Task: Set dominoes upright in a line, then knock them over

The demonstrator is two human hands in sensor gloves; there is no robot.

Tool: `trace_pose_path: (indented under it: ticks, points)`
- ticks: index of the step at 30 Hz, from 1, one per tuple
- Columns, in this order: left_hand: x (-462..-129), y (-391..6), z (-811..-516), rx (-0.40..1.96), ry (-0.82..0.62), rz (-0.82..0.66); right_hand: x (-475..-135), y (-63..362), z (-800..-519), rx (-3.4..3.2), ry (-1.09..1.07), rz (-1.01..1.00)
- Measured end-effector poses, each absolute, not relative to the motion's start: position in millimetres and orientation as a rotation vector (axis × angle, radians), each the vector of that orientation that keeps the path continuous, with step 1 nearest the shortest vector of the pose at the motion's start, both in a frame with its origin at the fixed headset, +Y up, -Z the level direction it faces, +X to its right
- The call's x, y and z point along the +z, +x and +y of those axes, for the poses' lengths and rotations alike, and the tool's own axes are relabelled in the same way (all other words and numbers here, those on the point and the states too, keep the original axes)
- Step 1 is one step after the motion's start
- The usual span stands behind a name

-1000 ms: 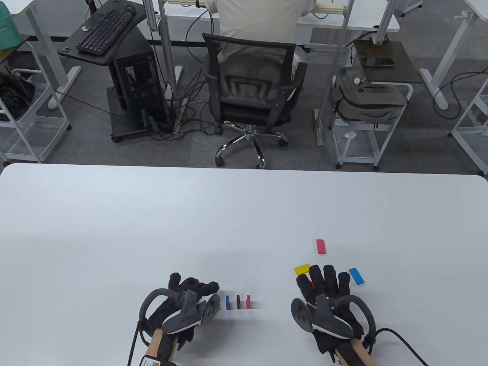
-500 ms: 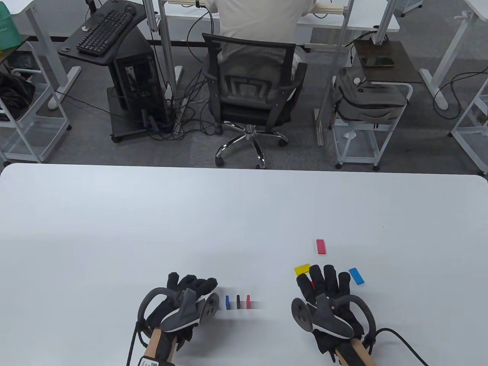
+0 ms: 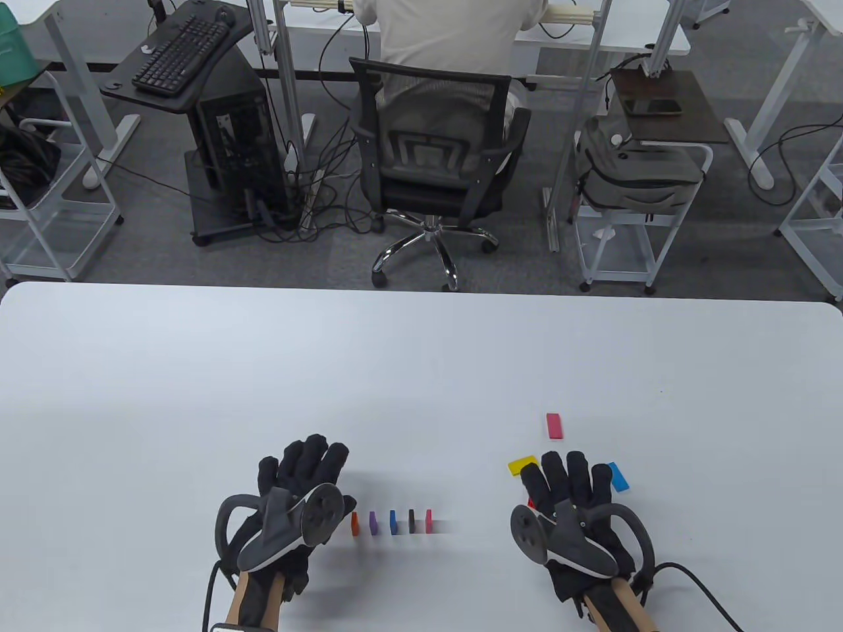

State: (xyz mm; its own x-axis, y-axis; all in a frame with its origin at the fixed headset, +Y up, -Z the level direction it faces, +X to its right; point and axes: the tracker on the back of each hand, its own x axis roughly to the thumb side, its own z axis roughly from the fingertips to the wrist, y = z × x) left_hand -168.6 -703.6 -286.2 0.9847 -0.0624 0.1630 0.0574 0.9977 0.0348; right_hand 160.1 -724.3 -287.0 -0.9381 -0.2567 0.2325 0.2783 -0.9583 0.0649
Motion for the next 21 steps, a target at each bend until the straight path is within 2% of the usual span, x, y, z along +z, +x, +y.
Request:
trace_pose_path:
  ticks: [8,13,21]
  points:
    - [-288.0,-172.6,-707.9,-0.034,0.024,-0.161,-328.3,148.2,-724.3,-2.805,-0.315,-0.136]
    - [-288.5,-174.4,-708.6,-0.012,0.017,-0.159,-360.8,133.6,-738.0,-2.723,-0.342,-0.163]
    - [-289.6,-176.8,-709.2,-0.012,0.005,-0.153,-386.7,123.6,-760.9,-2.648,-0.397,-0.175]
